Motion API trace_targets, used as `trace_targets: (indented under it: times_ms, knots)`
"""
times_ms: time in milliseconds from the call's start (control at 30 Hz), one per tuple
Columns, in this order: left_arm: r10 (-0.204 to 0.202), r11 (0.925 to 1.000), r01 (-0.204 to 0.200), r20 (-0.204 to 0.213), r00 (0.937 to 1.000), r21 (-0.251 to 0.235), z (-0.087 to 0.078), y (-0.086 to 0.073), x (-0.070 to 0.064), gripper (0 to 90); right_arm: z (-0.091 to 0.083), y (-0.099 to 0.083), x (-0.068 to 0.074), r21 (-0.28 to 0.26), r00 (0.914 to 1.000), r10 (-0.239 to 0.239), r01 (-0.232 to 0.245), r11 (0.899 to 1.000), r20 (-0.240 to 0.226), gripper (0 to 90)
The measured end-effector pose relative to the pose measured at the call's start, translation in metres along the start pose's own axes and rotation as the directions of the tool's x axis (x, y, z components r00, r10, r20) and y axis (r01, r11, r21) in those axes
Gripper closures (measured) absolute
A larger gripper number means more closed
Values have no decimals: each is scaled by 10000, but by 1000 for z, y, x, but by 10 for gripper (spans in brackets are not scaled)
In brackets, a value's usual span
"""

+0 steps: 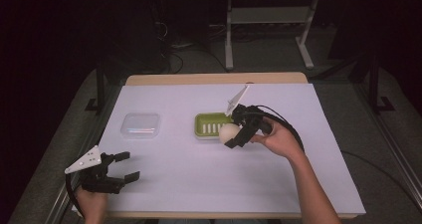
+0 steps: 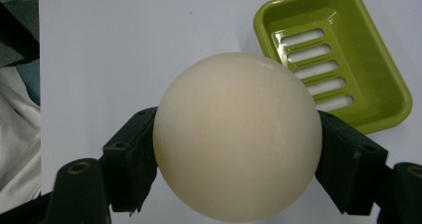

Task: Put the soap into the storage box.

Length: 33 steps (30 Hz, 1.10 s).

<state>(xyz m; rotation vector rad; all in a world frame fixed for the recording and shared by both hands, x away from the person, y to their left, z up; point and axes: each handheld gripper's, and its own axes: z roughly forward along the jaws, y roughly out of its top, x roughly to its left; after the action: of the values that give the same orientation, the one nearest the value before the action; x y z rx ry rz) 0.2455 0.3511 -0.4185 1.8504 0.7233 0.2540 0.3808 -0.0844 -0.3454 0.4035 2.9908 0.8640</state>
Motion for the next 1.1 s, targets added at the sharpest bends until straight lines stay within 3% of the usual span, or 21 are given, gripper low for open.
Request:
trace_targets:
  times_ms: [567, 867, 1100]
  knots:
    - [-36, 10000, 36, 11, 10000, -9, 0, 0, 0, 132, 0, 28, -17, 16, 9999, -149, 149, 9999, -21, 243]
    - [10, 10000, -10, -21, 10000, 51, -1, 0, 1, 132, -5, 47, -25, 27, 9988, -471, 471, 9989, 111, 243]
    - [-92, 9999, 92, -3, 10000, -58, 0, 0, 0, 132, 1, 52, -31, 97, 9994, -340, 339, 9994, 99, 243]
